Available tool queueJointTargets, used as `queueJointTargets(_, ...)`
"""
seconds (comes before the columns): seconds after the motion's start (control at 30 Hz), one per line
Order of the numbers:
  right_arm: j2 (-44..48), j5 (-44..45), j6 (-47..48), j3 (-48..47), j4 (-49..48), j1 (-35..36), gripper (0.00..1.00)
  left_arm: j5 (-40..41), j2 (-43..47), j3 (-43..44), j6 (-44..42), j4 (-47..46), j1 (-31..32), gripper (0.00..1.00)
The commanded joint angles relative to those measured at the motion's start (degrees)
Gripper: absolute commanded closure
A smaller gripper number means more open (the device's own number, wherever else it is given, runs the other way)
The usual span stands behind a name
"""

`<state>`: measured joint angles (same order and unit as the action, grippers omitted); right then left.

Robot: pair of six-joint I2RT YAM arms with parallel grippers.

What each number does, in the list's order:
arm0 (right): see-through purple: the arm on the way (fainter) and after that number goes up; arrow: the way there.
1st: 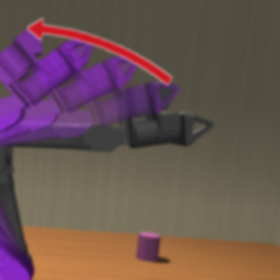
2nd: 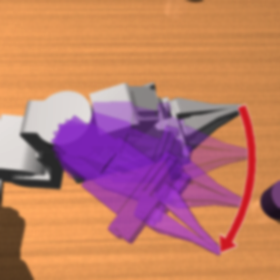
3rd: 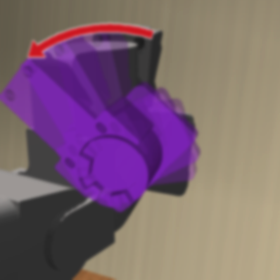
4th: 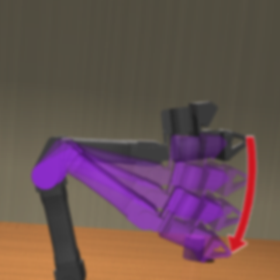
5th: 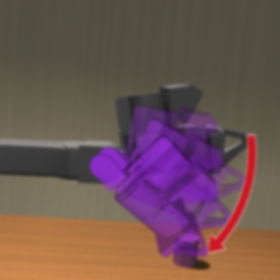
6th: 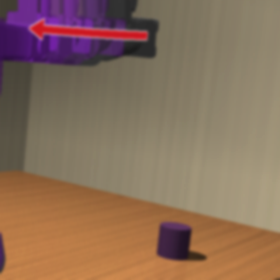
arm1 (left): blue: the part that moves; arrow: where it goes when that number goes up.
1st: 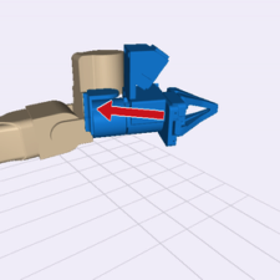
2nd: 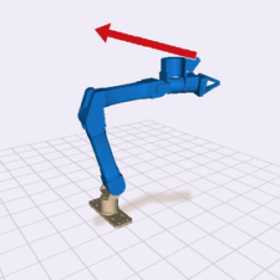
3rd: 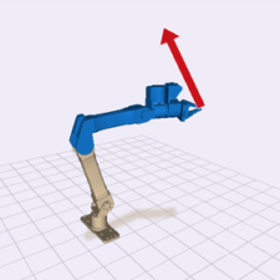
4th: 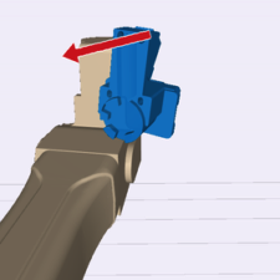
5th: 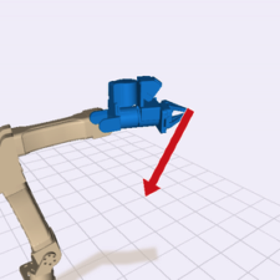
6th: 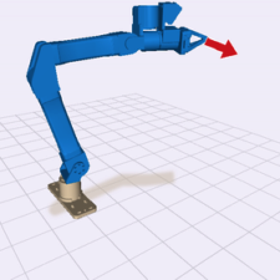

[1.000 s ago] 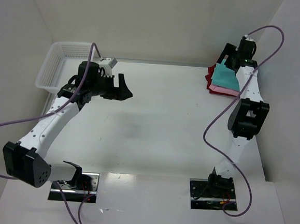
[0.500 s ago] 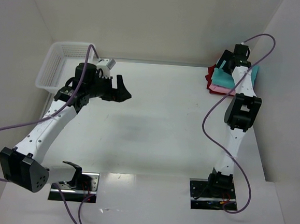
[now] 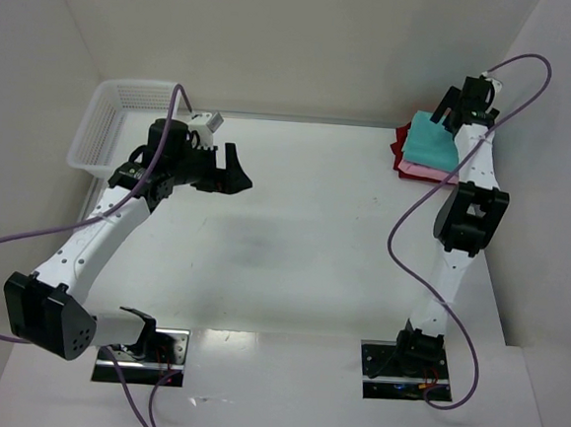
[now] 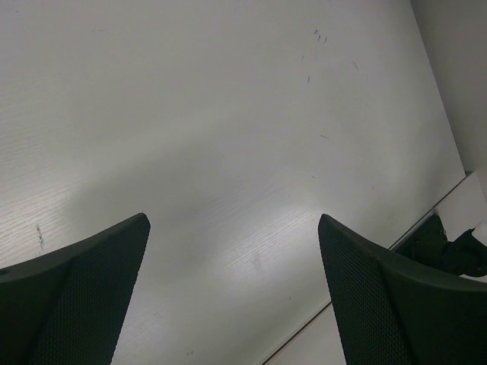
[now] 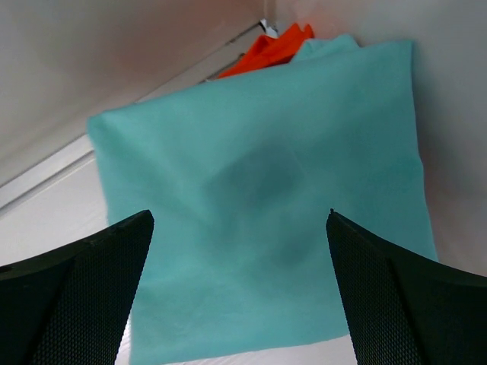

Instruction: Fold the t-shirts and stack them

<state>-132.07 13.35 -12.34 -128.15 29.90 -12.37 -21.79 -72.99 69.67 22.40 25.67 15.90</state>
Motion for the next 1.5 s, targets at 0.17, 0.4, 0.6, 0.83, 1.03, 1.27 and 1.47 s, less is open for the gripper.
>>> queueJointTargets(0.17,-9.60,2.56,1.35,-3.65,-0.74,-0.63,0.00,-1.59,3.12,1.96,-2.36,-0.01,-0.26,0.01)
queueJointTargets(0.4,-9.12,1.25,-0.06,-5.77,2.18,-0.63,0.00,-0.89,6.02,0.91,-2.36,0.95,-0.26,0.01)
queueJointTargets(0.6,12.57,-6.12,-3.24,4.58,-3.84,-0.63,0.00,-0.18,11.25,-1.87,-2.36,-0.78,-0.26,0.01)
queueJointTargets(0.83,42.01,-19.44,-9.28,25.28,-6.32,-0.63,0.00,1.93,17.46,-3.14,-2.36,-2.55,-0.26,0.01)
queueJointTargets(1.03,64.14,-20.64,-12.66,44.76,-4.91,-0.63,0.00,3.77,20.97,-3.14,-4.03,-3.08,-0.26,0.01)
queueJointTargets(1.27,74.08,-20.39,-10.51,59.05,0.07,-0.63,0.00,4.91,22.19,-3.84,-4.64,-3.08,0.27,0.01)
queueJointTargets(1.47,74.46,-14.14,-8.67,63.81,-0.43,-0.63,0.00,5.18,22.72,-6.30,-3.74,-2.56,0.27,0.01)
